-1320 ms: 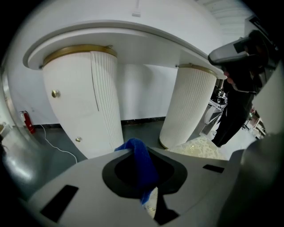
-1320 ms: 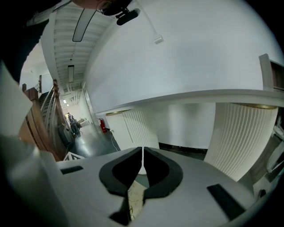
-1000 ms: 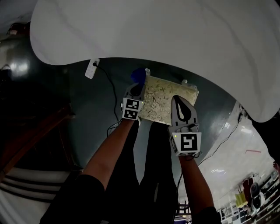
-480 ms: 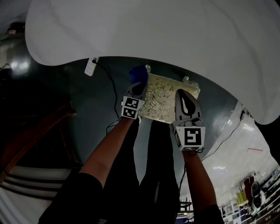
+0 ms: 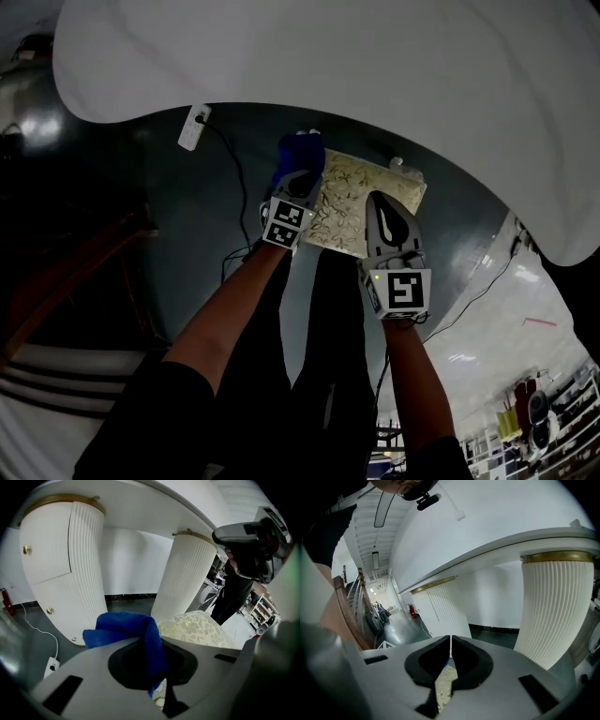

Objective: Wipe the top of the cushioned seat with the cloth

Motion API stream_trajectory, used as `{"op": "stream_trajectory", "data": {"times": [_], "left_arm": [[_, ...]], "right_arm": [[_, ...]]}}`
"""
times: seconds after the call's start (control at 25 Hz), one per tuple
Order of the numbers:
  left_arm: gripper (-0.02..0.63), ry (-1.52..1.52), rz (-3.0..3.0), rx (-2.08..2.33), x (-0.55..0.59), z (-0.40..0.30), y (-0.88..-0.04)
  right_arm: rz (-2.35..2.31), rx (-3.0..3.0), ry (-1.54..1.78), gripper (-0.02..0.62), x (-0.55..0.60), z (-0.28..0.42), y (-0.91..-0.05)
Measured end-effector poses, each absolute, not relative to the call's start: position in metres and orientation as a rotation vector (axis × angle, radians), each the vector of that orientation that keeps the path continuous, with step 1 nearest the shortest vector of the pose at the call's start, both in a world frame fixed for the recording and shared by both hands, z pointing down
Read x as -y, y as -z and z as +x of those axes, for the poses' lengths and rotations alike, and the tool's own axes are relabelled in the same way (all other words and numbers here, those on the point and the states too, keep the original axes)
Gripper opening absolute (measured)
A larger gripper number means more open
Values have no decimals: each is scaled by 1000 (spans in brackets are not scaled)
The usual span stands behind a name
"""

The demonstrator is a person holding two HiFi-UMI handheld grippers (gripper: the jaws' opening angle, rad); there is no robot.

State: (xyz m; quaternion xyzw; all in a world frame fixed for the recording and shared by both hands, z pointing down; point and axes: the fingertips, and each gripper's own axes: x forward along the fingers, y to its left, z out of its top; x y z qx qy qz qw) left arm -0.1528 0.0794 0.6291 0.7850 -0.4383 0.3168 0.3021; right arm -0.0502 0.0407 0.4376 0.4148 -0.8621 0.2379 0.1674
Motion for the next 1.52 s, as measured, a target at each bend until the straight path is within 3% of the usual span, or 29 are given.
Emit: {"op": "stream_trajectory", "data": {"times": [1.52], "left_arm": [[35,-841,2078,1113,-92,-80,-631]], "right_arm": [[1363,2358,-746,38,-47,54,-455]]}}
